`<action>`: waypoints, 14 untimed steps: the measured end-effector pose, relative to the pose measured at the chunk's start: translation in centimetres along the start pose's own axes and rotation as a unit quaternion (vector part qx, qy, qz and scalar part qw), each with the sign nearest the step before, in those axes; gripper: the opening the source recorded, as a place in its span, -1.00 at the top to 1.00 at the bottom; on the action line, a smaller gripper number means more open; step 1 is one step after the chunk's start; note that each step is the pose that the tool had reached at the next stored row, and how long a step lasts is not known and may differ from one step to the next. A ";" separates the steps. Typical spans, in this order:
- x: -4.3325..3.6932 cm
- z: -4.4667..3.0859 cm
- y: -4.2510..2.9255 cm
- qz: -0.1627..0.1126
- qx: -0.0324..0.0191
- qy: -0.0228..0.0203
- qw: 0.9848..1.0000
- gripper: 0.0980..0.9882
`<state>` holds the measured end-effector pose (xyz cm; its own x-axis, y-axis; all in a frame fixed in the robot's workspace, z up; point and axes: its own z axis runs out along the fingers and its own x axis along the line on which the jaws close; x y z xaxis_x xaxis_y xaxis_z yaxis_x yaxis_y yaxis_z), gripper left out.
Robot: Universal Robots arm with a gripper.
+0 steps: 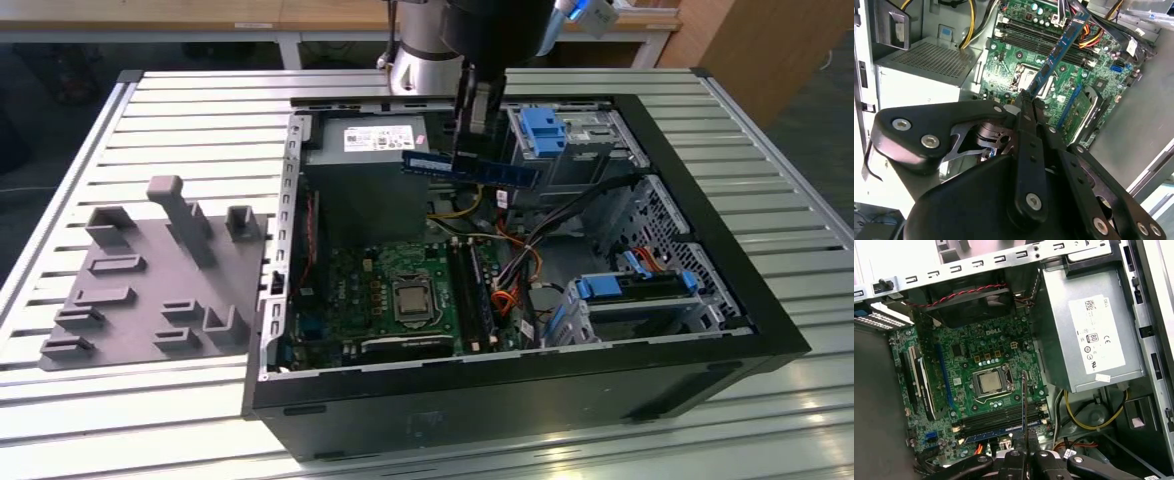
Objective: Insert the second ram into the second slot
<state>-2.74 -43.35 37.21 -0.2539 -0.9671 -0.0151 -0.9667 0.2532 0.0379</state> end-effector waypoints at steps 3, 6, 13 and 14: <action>0.00 0.00 0.00 0.007 0.000 0.000 1.000 0.92; 0.00 0.00 0.00 0.015 0.000 -0.001 1.000 0.92; 0.00 0.00 0.00 0.031 0.000 -0.001 1.000 0.92; 0.00 0.00 0.00 0.033 0.000 -0.001 0.999 0.92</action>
<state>-2.74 -43.35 37.21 -0.3173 -0.9482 -0.0151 -0.9478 0.3166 0.0379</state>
